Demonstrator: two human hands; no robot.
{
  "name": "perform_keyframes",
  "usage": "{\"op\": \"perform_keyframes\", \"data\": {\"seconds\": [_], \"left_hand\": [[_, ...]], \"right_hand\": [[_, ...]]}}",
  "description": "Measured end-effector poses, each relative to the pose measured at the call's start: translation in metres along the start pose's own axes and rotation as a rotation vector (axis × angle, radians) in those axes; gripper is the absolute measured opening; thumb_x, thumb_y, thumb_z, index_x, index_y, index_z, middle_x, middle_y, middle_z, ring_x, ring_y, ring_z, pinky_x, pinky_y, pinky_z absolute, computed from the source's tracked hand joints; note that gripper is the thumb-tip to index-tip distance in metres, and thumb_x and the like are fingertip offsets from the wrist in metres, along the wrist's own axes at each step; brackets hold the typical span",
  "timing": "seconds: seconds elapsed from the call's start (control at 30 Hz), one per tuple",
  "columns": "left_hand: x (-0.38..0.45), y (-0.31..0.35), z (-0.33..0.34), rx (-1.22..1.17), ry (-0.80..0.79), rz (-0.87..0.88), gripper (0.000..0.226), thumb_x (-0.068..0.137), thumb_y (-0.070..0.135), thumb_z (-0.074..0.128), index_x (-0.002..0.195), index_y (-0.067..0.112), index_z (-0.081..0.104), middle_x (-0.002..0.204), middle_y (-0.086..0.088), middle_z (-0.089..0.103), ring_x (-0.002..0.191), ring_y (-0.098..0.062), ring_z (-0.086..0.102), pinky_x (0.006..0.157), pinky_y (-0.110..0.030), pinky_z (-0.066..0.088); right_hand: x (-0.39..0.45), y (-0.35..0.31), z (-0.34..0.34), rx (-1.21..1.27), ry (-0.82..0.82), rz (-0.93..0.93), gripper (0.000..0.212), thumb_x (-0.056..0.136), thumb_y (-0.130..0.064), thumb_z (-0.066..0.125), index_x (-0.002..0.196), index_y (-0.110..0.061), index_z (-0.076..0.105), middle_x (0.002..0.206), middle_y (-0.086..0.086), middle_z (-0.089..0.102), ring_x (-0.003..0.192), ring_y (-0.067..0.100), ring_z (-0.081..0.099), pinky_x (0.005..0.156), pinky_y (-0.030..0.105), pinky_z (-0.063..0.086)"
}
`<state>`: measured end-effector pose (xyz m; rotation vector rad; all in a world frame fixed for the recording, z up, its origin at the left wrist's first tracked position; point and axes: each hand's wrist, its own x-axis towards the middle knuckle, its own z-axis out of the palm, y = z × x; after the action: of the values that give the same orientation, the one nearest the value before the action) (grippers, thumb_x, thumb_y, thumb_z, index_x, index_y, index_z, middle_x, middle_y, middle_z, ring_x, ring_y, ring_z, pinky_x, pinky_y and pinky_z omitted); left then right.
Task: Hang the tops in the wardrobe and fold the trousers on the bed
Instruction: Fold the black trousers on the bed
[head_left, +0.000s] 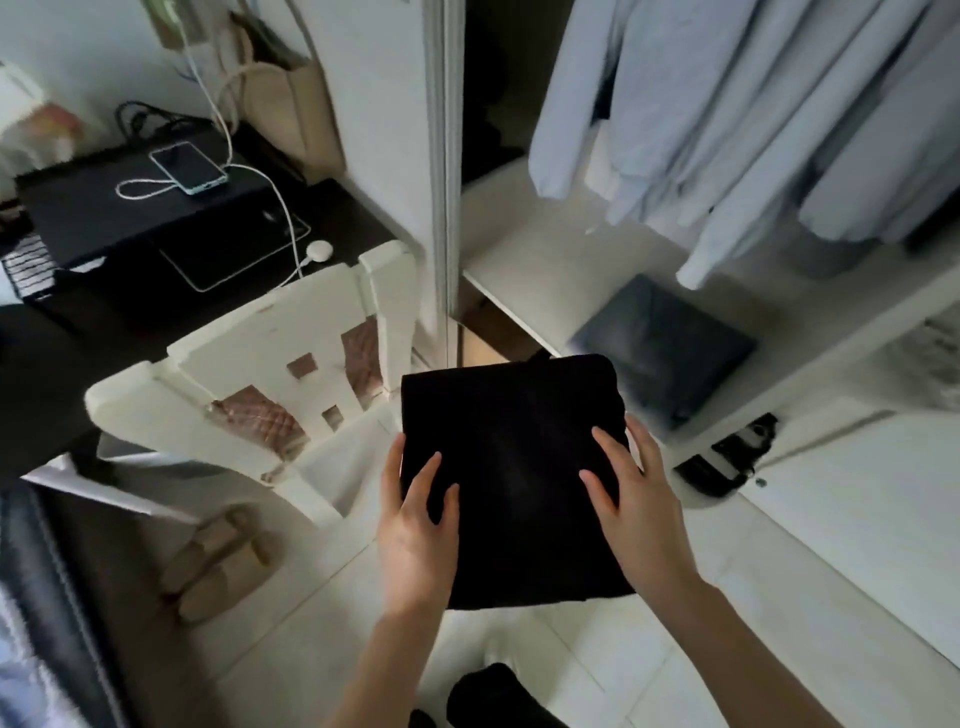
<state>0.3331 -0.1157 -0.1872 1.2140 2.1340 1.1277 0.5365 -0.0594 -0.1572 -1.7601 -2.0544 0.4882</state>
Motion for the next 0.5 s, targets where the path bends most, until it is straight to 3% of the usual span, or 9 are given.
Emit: {"op": "perform_keyframes", "data": {"seconds": [0.07,0.1,0.2,0.37,0.5], "left_hand": [[0.021,0.014,0.022,0.011,-0.043,0.045,0.037,0.092,0.020,0.065,0.129,0.020,0.062,0.154,0.014,0.029,0.138,-0.009,0.037,0.104,0.000,0.021],[0.035,0.021,0.033,0.016,-0.065,0.068,0.037,0.092,0.020,0.065,0.129,0.020,0.062,0.154,0.013,0.029,0.138,-0.006,0.036,0.104,0.000,0.020],[0.070,0.032,0.056,0.035,-0.110,0.136,0.036,0.092,0.019,0.065,0.128,0.018,0.063,0.154,0.010,0.031,0.134,0.003,0.032,0.106,-0.006,0.022],[0.143,0.043,0.094,0.067,-0.188,0.238,0.036,0.089,0.016,0.068,0.124,0.014,0.065,0.155,0.004,0.034,0.138,-0.017,0.041,0.106,-0.031,0.043],[0.203,0.050,0.120,0.094,-0.334,0.300,0.037,0.091,0.017,0.064,0.129,0.017,0.063,0.158,0.006,0.026,0.139,-0.017,0.039,0.108,-0.020,0.028]], "right_hand": [[0.019,0.017,-0.006,0.008,0.027,0.033,0.046,0.092,-0.035,0.055,0.137,-0.023,0.049,0.153,0.003,0.026,0.121,0.022,0.056,0.093,0.031,0.049],[0.030,0.025,-0.007,0.012,0.044,0.048,0.047,0.092,-0.035,0.055,0.137,-0.022,0.049,0.153,0.004,0.027,0.123,0.024,0.055,0.093,0.031,0.049],[0.058,0.041,-0.004,0.022,0.072,0.089,0.052,0.089,-0.037,0.061,0.137,-0.021,0.049,0.153,0.007,0.028,0.131,0.025,0.046,0.097,0.032,0.046],[0.112,0.053,0.007,0.027,0.123,0.193,0.052,0.089,-0.036,0.061,0.138,-0.022,0.048,0.153,0.006,0.026,0.134,0.025,0.041,0.100,0.041,0.046],[0.153,0.059,0.020,-0.003,0.191,0.286,0.048,0.090,-0.031,0.062,0.135,-0.019,0.051,0.152,0.007,0.029,0.127,0.028,0.049,0.095,0.041,0.049]]}}
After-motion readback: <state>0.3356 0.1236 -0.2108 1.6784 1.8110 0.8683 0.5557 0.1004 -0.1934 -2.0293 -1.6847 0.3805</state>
